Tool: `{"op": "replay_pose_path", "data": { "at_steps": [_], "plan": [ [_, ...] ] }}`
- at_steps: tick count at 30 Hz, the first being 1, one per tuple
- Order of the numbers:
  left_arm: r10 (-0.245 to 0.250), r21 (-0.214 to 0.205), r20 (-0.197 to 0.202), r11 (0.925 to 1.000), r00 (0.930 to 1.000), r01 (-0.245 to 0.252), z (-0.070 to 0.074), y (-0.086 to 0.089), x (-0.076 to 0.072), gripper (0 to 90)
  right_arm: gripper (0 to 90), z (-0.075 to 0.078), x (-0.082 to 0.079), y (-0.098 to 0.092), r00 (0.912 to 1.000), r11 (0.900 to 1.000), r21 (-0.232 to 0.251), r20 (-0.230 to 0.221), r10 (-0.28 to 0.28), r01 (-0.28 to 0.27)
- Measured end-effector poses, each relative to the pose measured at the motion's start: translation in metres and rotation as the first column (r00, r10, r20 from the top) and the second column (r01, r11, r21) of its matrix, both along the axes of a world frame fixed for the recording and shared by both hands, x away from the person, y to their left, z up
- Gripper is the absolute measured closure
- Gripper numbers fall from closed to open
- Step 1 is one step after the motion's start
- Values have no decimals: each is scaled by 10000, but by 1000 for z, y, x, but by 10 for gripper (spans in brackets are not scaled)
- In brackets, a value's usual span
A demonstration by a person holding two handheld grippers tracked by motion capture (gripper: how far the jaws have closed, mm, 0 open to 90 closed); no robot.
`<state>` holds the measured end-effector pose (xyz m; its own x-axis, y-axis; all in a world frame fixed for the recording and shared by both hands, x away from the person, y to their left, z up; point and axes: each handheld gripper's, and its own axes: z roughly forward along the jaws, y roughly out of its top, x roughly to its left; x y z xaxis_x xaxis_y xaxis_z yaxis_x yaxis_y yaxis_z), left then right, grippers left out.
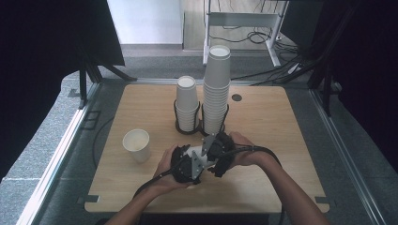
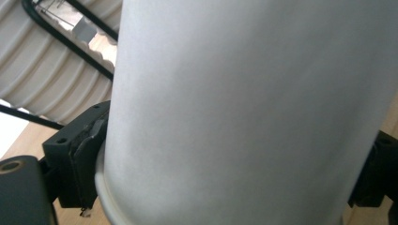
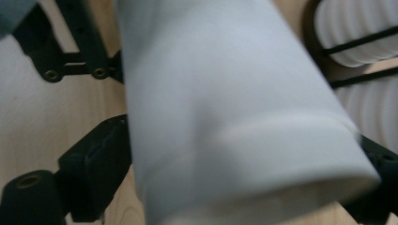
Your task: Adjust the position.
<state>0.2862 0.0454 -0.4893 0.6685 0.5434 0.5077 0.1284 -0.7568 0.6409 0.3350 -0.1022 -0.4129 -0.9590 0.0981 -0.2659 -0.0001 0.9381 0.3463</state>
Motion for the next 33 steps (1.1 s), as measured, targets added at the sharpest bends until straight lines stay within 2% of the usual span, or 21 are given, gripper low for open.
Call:
{"op": "replay_pose_path", "data": {
  "at_steps": [4,7,14,16,23,26,33],
  "plan": [
    [-212,180,115,9996,9997,210,-1,-4,-3,82,138,-6,-1,3,9993,9987,-416,-220,288,-297],
    [-303,405,198,9987,9993,295,-2,-7,-4,81,190,-8,1,4,9983,9978,-503,-397,422,-442],
    [-385,513,-14,9979,9993,385,-5,-10,-4,79,214,-13,4,3,9952,9948,-716,-704,680,-730],
    [-407,477,18,9980,9992,406,-6,-11,-4,75,218,-14,5,1,9943,9959,-633,-893,585,-643],
    [-510,448,-168,9977,9986,517,-7,-13,-4,58,222,-17,5,-4,9922,9967,-372,-1045,674,-716],
    [-417,229,-199,9989,9989,421,-6,-12,-3,2,222,-19,6,-8,9915,9970,-219,-1089,712,-740],
    [-443,-122,-132,9989,9989,442,-1,-9,-6,0,223,-24,10,-18,9944,9996,86,-1020,264,-257]
  ]
}}
